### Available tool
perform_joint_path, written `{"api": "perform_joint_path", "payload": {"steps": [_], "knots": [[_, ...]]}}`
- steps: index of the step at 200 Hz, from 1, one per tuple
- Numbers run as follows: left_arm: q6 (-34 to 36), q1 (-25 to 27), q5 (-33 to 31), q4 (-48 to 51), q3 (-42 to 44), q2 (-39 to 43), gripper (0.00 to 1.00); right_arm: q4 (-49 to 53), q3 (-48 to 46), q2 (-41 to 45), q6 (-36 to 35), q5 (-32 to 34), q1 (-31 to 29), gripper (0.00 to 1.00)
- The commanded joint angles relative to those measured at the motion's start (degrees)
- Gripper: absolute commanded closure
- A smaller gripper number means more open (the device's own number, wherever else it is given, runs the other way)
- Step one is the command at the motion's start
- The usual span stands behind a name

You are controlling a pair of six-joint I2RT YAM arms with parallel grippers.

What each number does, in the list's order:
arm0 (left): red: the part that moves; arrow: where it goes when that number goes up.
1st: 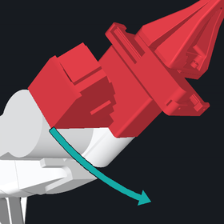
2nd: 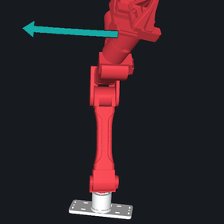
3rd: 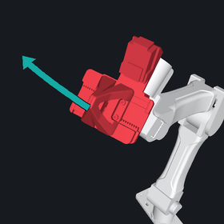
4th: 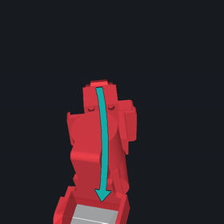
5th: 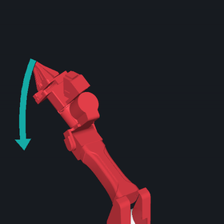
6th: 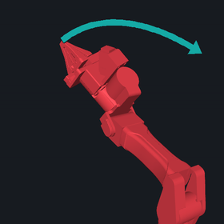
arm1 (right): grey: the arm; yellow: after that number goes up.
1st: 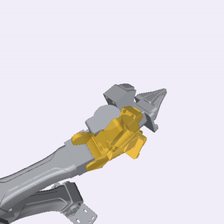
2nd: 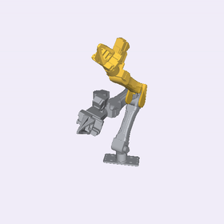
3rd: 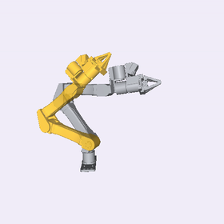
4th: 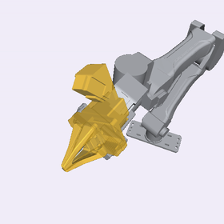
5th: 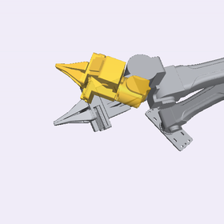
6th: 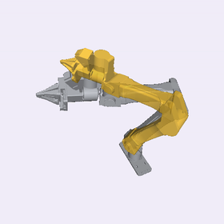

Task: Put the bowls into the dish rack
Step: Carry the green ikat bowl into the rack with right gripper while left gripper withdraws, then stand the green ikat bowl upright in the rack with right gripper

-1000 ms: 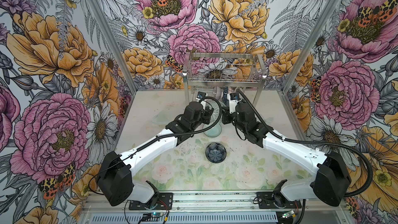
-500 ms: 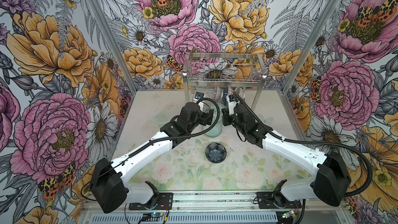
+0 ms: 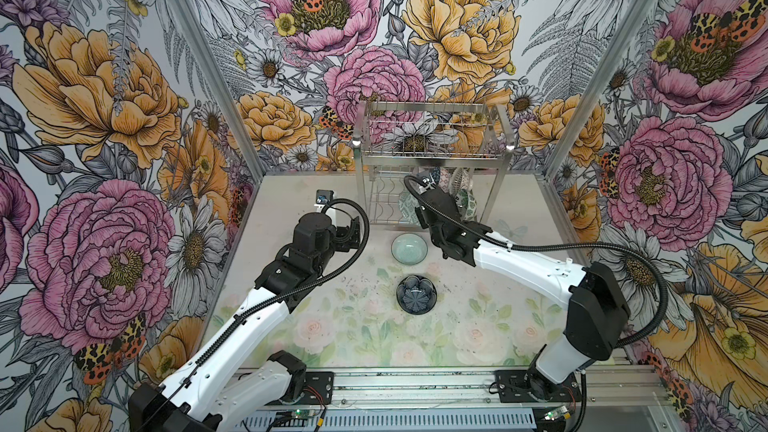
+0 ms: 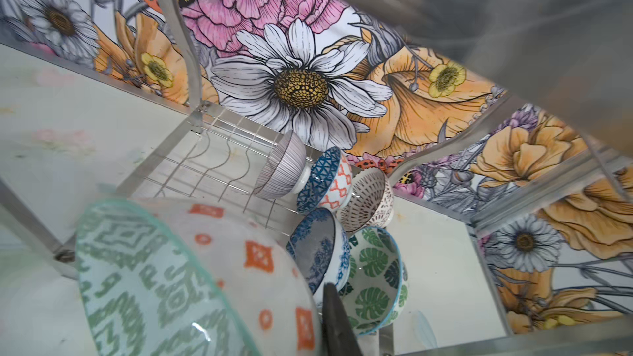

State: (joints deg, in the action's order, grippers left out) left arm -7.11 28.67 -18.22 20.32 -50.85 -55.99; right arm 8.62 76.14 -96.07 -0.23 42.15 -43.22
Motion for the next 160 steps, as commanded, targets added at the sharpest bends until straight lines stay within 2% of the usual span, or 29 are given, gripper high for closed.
{"api": "perform_joint_path", "payload": {"steps": [1,83,160], "knots": [[-0.5,-0.4,0.7,0.2,-0.3,0.2,0.01,-1.6,4.5,-4.1,-7.6,10.9,-0.5,1.00],[-0.7,-0.9,2.6,-1.3,1.0,0.7,0.01,-19.4,10.3,-19.4,-28.6,19.8,-0.1,1.00],[-0.5,-0.7,3.0,-1.2,1.0,1.4,0.01,-22.6,18.4,-30.3,-32.7,22.4,3.5,1.00]]}}
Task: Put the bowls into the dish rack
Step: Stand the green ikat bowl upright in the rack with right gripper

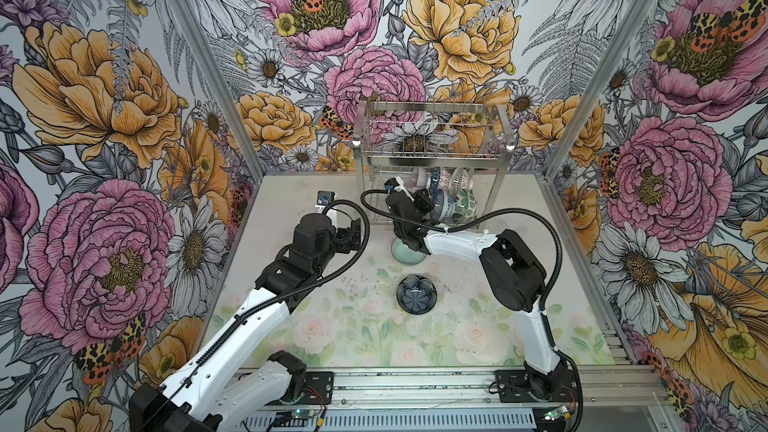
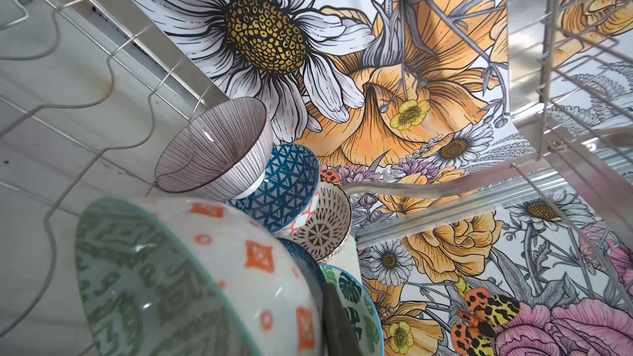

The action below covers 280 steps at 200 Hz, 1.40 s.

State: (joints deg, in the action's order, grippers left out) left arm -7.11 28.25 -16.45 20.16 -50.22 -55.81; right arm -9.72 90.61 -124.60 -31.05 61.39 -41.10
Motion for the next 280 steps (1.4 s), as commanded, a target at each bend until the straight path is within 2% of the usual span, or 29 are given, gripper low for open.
{"api": "perform_joint_path", "payload": {"steps": [1,45,120,233,280], "knots": [[-0.5,-0.4,1.2,-1.0,0.4,1.2,0.01,-4.4,4.0,-1.9,-1.9,3.2,1.4,1.00],[-0.4,-0.4,1.3,-1.0,0.4,1.2,0.01,-3.8,7.4,-5.5,-2.0,3.4,2.6,1.00],[-0.3,-0.3,1.3,-1.4,0.5,0.6,0.01,4.4,11.1,-8.5,5.4,1.5,3.0,1.00],[-0.3,-0.7,1.8,-1.7,0.5,-0.1,0.01,10.9,9.9,-8.5,11.1,-1.5,2.3,1.00],[-0.4,-0.6,1.9,-1.7,0.6,-0.1,0.01,11.1,7.8,-5.5,12.7,-2.7,1.6,0.86]]}}
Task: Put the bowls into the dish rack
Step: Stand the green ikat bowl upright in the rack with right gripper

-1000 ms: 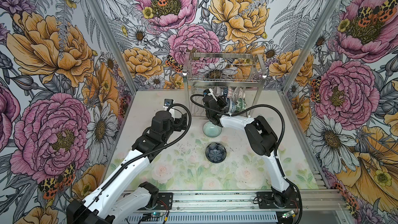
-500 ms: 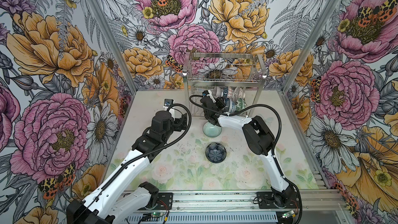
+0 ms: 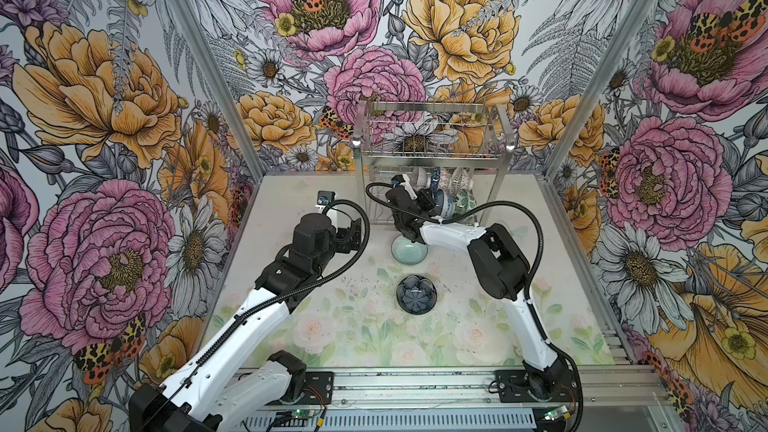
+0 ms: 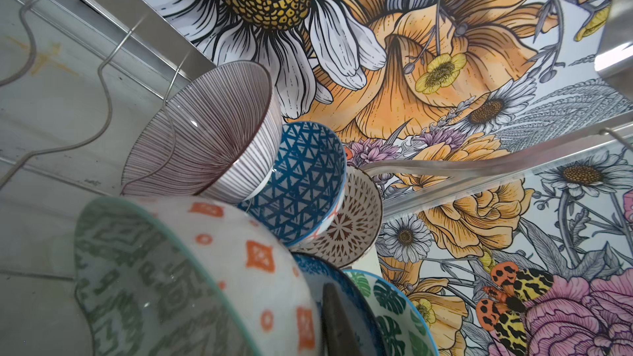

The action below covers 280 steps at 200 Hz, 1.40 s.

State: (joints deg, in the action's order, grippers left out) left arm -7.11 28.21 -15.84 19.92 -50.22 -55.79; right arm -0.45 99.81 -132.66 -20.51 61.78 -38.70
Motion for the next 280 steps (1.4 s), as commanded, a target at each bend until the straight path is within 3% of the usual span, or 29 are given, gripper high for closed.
{"api": "perform_joint_path", "payload": {"steps": [1,179,247,261,280], "knots": [[-0.4,-0.7,1.3,-1.5,0.6,-0.1,0.01,1.9,-1.4,2.7,2.2,-3.1,-0.8,0.86],[-0.4,0.3,0.7,-0.8,1.0,1.8,0.01,5.4,-4.4,7.0,9.6,-10.7,-1.8,0.63],[-0.4,0.9,0.6,-0.3,0.8,2.0,0.01,6.8,-6.1,10.3,11.9,-17.0,-1.9,0.41],[-0.5,1.0,0.6,-0.2,1.1,2.2,0.01,6.9,-7.6,12.1,12.7,-19.7,-1.8,0.34],[-0.9,1.0,1.0,0.3,0.8,2.0,0.01,6.9,-9.1,14.1,13.5,-22.2,-1.8,0.16]]}}
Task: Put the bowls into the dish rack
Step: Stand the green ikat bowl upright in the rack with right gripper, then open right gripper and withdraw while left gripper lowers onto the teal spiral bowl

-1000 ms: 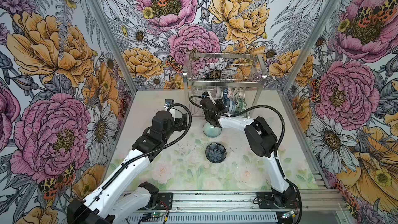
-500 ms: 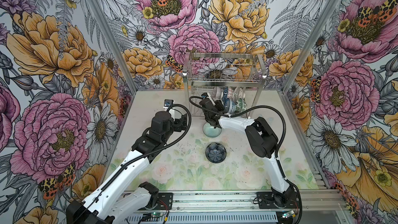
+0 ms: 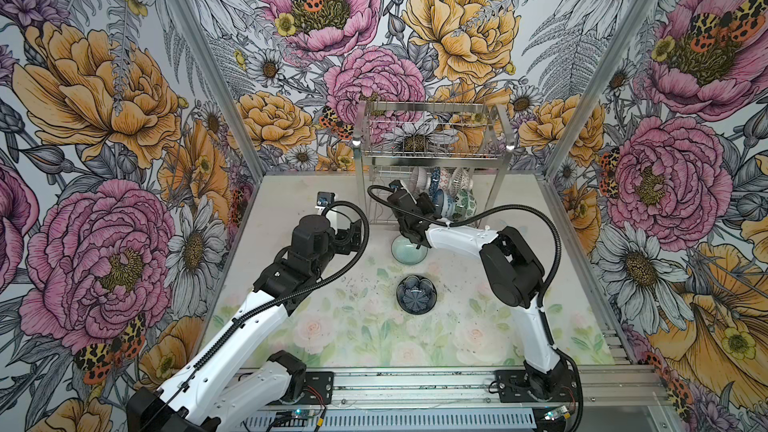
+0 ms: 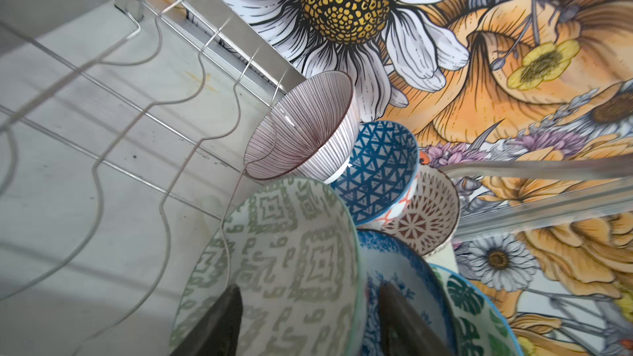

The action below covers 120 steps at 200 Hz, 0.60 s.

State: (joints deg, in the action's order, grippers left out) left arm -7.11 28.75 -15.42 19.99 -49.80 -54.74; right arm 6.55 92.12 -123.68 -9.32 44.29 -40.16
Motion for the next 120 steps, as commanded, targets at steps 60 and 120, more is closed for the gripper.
{"api": "perform_joint_path", "payload": {"steps": [60,120], "knots": [[-2.2,0.5,2.4,0.5,0.0,-0.1,0.02,-0.1,-8.8,14.1,3.3,-8.7,-0.4,0.00],[-6.5,2.1,7.0,1.0,-0.4,-5.1,0.01,-2.8,-21.8,26.7,5.9,-17.2,-0.5,0.00]]}}
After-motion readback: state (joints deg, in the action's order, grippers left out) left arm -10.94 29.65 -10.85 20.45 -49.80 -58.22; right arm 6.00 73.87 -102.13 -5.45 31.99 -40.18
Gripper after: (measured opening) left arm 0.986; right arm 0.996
